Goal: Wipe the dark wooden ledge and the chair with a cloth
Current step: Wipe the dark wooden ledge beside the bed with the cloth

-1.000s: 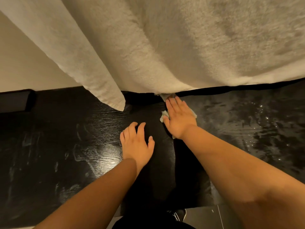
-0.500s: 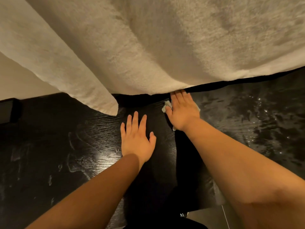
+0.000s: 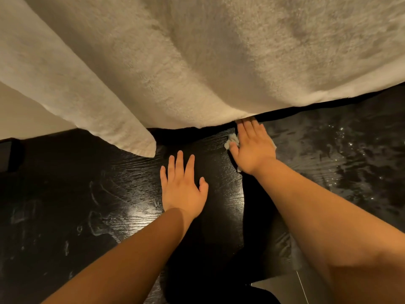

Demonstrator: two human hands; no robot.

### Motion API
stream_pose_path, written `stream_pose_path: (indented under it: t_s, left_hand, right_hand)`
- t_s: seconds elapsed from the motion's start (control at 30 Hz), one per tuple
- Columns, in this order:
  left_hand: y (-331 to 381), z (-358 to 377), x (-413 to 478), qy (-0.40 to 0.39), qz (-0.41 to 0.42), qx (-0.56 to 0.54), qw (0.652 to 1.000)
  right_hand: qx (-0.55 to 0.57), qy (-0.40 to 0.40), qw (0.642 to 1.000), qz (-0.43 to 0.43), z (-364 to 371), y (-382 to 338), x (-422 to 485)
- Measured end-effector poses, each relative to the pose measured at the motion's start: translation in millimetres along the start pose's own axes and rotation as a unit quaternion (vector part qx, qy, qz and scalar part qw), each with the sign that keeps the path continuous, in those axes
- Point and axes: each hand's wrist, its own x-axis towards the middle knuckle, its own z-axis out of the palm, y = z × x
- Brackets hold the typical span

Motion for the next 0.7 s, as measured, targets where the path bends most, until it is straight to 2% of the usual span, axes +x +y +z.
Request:
stream_pose_path:
  t_s: [0.23, 0.33, 0.53, 0.7]
  left_hand:
    - [-1, 1, 0, -0.001, 0.006, -0.003, 1.000]
    - [0, -1, -1, -0.003, 0.004, -0.001, 1.000]
    - [0, -2, 0, -0.003, -0.002, -0.007, 1.000]
    - [1, -2, -1, -0.004, -0.006, -0.004, 1.000]
  right_hand:
    - [0.013, 0.006, 1.000, -0.023, 21, 7, -99]
    - [0.009, -0.010, 1.000, -0.027, 18, 13, -85]
    - [0.006, -0.010, 0.998, 0.061, -6, 25, 1]
    - [0.013, 0.008, 1.000, 0.019, 9, 36, -57]
